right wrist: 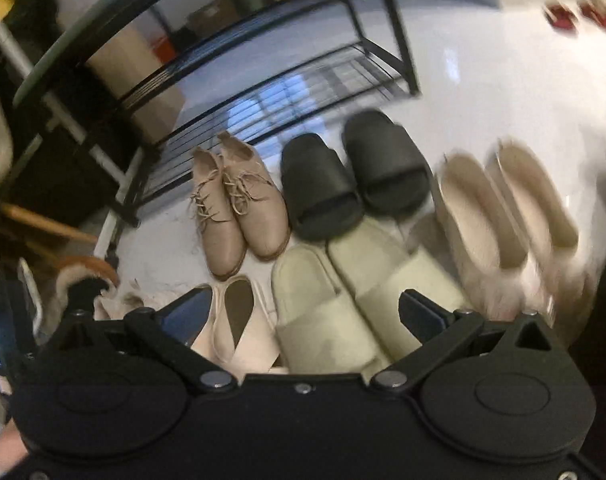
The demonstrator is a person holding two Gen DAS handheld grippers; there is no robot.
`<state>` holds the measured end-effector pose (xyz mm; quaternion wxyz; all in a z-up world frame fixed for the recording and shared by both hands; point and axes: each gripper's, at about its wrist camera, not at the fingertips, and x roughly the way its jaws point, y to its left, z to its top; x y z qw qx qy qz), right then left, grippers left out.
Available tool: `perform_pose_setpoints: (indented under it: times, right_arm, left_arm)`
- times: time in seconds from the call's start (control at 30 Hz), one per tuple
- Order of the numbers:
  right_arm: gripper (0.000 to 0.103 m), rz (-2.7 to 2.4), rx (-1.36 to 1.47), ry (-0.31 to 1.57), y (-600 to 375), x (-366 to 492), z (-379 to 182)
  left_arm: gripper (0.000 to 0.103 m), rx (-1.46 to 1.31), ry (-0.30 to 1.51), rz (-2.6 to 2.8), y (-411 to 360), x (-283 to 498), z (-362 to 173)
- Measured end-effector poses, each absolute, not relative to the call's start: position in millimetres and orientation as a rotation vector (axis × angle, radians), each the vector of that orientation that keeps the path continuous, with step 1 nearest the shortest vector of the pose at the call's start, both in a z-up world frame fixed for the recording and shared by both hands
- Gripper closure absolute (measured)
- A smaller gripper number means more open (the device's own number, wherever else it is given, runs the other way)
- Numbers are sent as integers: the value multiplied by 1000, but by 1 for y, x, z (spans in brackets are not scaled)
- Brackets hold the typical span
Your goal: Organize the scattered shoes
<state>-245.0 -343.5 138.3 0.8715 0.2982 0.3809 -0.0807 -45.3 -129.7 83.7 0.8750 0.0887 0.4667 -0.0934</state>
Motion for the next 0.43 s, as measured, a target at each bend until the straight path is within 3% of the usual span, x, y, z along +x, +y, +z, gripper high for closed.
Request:
perform_pose_setpoints:
  times: [0.43]
  right_arm:
    - [0, -174, 664, 820, -342, -256, 105]
  left_arm:
    - [1, 191, 960, -220, -136, -61, 79]
